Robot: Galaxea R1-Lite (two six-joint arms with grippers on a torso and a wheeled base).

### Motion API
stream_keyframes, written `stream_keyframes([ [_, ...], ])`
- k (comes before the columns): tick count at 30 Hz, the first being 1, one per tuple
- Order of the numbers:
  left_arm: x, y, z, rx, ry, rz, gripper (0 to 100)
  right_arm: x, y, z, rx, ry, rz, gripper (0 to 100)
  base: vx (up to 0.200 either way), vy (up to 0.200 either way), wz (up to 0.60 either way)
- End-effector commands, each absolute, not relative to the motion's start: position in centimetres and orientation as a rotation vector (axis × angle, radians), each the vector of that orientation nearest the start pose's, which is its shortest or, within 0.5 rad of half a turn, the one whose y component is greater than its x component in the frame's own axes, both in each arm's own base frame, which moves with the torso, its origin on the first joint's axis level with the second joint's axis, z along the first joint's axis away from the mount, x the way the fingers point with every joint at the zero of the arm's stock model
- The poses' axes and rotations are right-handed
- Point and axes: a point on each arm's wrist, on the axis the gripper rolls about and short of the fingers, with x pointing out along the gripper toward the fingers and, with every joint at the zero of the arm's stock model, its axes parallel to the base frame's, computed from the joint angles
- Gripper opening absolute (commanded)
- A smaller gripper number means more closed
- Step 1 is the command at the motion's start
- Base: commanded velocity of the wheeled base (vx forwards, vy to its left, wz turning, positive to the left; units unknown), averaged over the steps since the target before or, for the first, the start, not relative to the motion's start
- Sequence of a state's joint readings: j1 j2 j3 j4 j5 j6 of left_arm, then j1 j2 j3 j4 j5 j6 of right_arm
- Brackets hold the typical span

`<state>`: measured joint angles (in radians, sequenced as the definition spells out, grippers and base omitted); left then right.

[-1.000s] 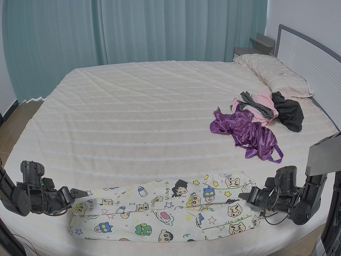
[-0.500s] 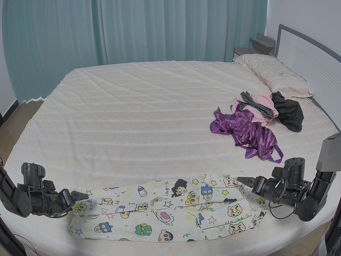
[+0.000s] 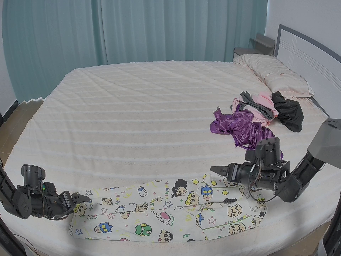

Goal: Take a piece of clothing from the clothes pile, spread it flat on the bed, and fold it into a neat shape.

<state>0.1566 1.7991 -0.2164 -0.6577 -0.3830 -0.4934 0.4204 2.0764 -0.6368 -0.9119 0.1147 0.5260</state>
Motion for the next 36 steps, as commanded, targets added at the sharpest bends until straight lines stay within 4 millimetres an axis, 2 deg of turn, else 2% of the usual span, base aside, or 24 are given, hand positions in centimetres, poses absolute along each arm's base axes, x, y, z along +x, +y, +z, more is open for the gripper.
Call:
stream_keyframes([
  [1,20.0,2.3,3.6,-0.706,0.939,0.012,100,31.7,17.5,1.8,0.263,0.697,0.449,100,0.0,0.0,0.0],
  [7,20.0,2.3,3.6,-0.706,0.939,0.012,100,32.3,18.8,0.6,0.198,0.716,0.47,100,0.0,0.0,0.0],
  [13,20.0,2.3,3.5,-0.706,0.941,0.012,100,32.9,19.2,0.9,0.182,0.708,0.475,100,0.0,0.0,0.0],
  [14,20.0,2.3,3.6,-0.706,0.939,0.012,100,33.1,19.2,1.0,0.182,0.701,0.472,0,0.0,0.0,0.0],
  [25,19.9,2.3,3.5,-0.706,0.942,0.013,100,33.5,19.5,1.7,0.174,0.66,0.446,0,0.0,0.0,0.0],
  [36,19.9,2.2,3.5,-0.704,0.948,0.008,100,34.1,20.8,2.2,0.13,0.633,0.435,0,0.0,0.0,0.0],
])
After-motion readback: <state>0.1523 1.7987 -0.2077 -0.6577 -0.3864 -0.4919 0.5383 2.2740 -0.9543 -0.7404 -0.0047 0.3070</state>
